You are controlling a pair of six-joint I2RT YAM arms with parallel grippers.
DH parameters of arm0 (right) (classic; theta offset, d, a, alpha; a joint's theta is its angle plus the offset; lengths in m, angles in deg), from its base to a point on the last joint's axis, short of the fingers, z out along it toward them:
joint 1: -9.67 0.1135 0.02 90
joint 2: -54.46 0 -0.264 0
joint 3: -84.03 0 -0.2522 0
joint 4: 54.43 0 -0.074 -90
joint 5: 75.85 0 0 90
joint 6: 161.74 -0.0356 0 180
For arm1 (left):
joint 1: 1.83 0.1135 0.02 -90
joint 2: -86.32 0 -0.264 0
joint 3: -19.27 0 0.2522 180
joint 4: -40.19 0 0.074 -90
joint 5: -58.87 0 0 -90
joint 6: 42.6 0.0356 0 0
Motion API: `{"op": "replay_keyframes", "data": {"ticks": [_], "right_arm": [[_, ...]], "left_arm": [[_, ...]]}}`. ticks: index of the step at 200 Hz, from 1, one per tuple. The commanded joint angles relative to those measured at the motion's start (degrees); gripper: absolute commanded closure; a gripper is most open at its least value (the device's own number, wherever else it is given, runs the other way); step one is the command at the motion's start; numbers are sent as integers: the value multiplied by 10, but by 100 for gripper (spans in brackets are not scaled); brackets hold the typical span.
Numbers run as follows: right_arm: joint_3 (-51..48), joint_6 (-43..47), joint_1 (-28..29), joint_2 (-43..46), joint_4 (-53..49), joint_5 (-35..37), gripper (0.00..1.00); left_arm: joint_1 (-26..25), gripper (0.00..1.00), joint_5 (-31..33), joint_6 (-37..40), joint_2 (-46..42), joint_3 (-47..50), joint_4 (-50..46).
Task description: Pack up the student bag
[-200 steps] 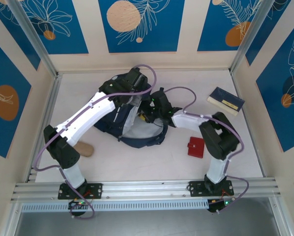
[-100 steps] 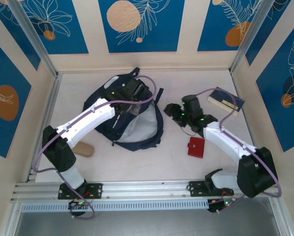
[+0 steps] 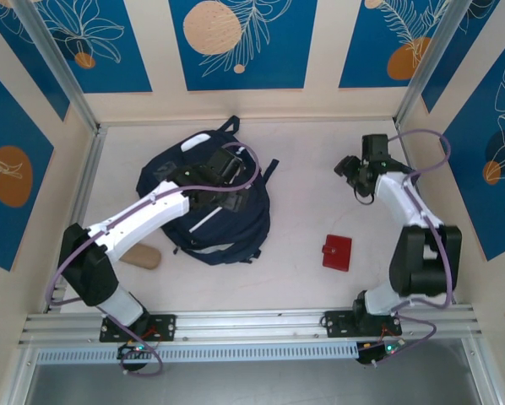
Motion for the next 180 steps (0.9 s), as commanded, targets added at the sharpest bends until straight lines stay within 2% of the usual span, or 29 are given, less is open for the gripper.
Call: {"op": "replay_keyframes", "data": {"ticks": [1,17,50,81,94,123,158,180], "right_arm": [[81,48,-17,-72,-59,38,34],[135,58,-32,-121,-74,59,34],[257,92,-59,-225,-126,79,34],[360,125,-72,-323,-170,100,45],[399,135,-74,-354,-184,105,48],[445,147,-77,-397,-187,70,46],[476,150,-74,-435,-214,67,38],[468,141,-76,-440,-215,64,40]], "left_arm": [[8,8,32,-5,-7,-20,6],[13,3,39,-8,-7,-23,5],[25,0,32,-25,-5,-15,3],[31,0,20,-43,-3,-7,3],[33,0,-12,-58,1,-5,21],[33,0,-67,-76,29,-22,37],[33,0,-86,-80,51,-34,30],[33,0,-91,-84,58,-34,26]]}}
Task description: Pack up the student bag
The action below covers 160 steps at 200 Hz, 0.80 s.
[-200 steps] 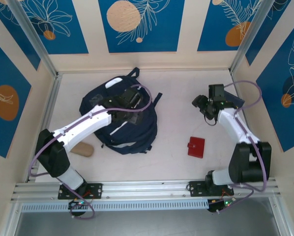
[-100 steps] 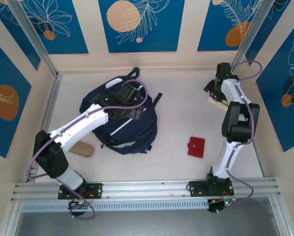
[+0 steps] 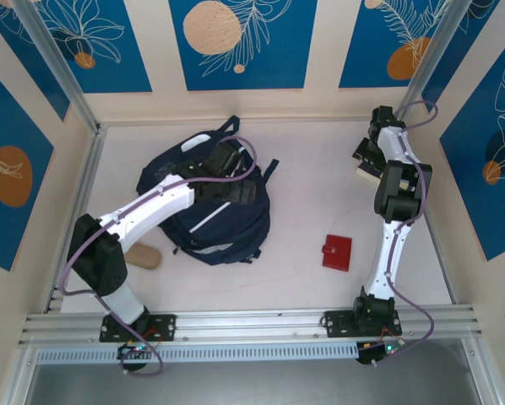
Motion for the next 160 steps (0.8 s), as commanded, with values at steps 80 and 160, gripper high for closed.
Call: {"op": "replay_keyframes", "data": {"ticks": [80,160], "right_arm": [[56,30,11,-44,-91,7,55],[66,64,21,-46,-129,-63,61]], "left_arm": [[5,0,-27,-15,11,-18,-5],[5,0,-28,-11,7,-15,-8]]}}
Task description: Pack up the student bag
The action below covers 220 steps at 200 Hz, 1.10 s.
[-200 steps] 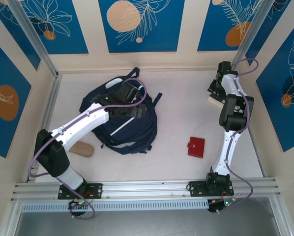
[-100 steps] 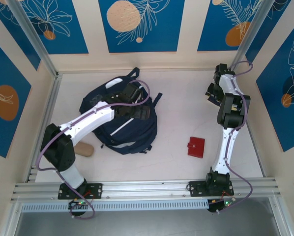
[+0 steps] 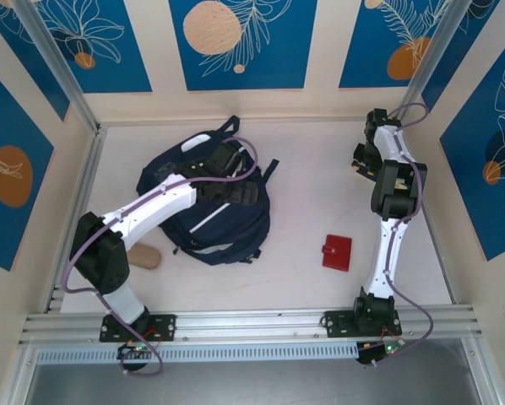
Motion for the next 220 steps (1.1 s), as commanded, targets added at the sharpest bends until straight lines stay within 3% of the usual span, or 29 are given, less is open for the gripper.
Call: {"op": "replay_keyframes", "data": {"ticks": [1,22,49,86,192,220], "right_arm": [[17,16,6,-11,-38,-44,61],[18,4,5,-12,-39,-29,60],[28,-9,9,-21,-40,10,50],[68,-14,21,-54,-61,58,50],[32,5,28,-27,-48,55,100],[11,16,32,2,-35,58,100]], "left_arm": [[5,0,-9,-5,-1,-13,-8],[5,0,-10,-6,0,-12,-7],[5,0,-12,-5,0,-12,-8],[5,0,-9,-2,-1,-13,-11],[5,0,-6,-1,0,-16,-16],[5,0,-5,-1,0,-18,-18]]}}
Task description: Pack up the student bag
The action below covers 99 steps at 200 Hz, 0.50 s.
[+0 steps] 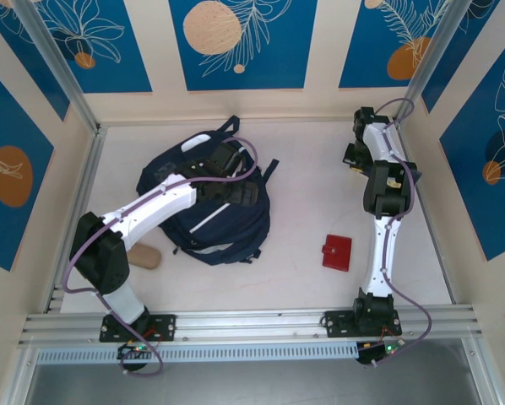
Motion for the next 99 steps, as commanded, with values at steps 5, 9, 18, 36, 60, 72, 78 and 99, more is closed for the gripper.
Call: {"op": "replay_keyframes", "data": {"ticks": [5,9,18,36,60,72,78,99], "right_arm": [[-34,17,2,32,-4,0,100],[-39,20,3,38,-3,-1,100],[-52,26,8,51,4,0,100],[-89,36,19,87,17,-3,100],[-158,40,36,142,36,-14,100],[-202,42,50,174,49,-23,100],[-222,41,59,189,57,-27,100],[-288,36,95,238,74,-54,100]], "left_arm": [[5,0,-4,-1,0,-18,-15],[5,0,-4,-1,0,-18,-15],[5,0,-3,-1,0,-18,-15],[5,0,-3,-2,-1,-17,-15],[5,0,0,-2,0,-16,-15],[5,0,0,-2,0,-15,-14],[5,0,1,-2,0,-14,-14],[5,0,5,-3,0,-12,-12]]}}
